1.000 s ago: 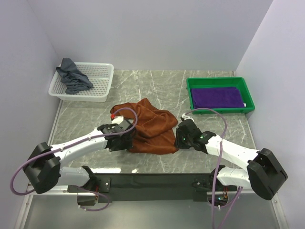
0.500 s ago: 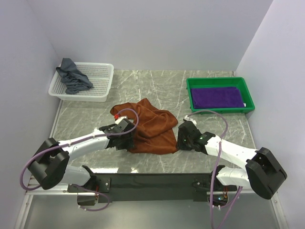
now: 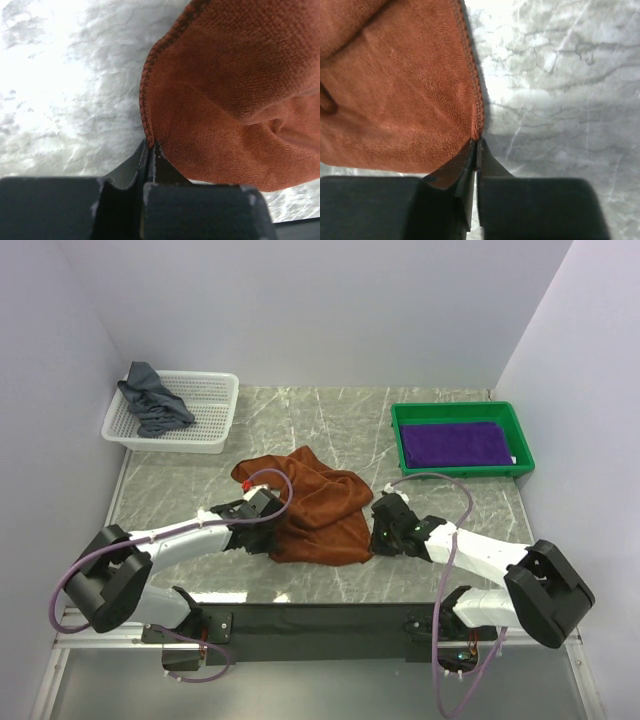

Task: Fold and stack the towels
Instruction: Flatten out the crumpled towel

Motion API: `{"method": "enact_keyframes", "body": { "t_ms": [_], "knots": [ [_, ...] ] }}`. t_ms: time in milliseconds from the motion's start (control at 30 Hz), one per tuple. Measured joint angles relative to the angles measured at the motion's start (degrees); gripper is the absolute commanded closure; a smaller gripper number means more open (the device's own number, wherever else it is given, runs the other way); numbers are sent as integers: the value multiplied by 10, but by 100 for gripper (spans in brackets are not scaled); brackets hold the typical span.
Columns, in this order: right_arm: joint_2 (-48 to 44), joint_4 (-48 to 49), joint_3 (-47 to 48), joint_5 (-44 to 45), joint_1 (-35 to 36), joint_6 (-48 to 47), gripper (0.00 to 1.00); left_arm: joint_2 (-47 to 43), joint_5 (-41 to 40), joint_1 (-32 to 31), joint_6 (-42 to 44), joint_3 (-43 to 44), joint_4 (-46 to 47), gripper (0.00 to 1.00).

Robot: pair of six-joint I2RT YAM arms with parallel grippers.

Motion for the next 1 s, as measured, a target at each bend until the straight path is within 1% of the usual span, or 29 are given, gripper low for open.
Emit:
{"method": "enact_keyframes", "body": {
  "t_ms": [67, 167, 233, 333, 400, 467, 567, 633, 733, 767, 800, 867, 900, 933, 967, 1000],
  "knots": [
    [-3, -21, 7, 3, 0, -3, 100, -5, -4, 0, -1, 7, -25, 99],
    [-25, -91, 42, 21, 0, -14, 100, -30, -16, 0, -7, 41, -102, 99],
    [-48, -147, 93, 35, 0, -28, 100, -61, -22, 0, -10, 81, -149, 99],
    [-65, -210, 184, 59, 0, -54, 100, -99, -26, 0, -7, 148, -206, 95],
    [-64, -235, 237, 73, 0, -73, 99, -111, -28, 0, -2, 179, -221, 93],
    [-51, -247, 266, 80, 0, -90, 99, -110, -28, 1, 2, 188, -220, 94],
    [3, -254, 280, 76, 0, -112, 98, -67, -9, 9, 14, 173, -206, 98],
    [69, -253, 280, 70, 0, -127, 98, -3, 3, 15, 24, 159, -185, 99],
    [154, -253, 284, 66, -1, -142, 98, 108, 3, 21, 34, 157, -164, 99],
    [179, -253, 290, 65, -2, -147, 97, 138, 2, 23, 37, 159, -160, 97],
    [202, -254, 298, 64, -3, -151, 94, 157, 3, 25, 42, 172, -167, 91],
    [236, -251, 323, 65, -6, -154, 89, 166, -1, 29, 45, 198, -160, 86],
    [246, -247, 334, 65, -8, -155, 78, 168, -2, 31, 45, 210, -155, 75],
    [253, -240, 345, 66, -11, -152, 74, 169, -3, 35, 48, 224, -149, 71],
    [255, -231, 353, 68, -14, -151, 73, 169, -4, 38, 48, 235, -143, 68],
    [253, -220, 359, 70, -20, -149, 68, 168, -5, 43, 47, 246, -133, 62]
  ]
}}
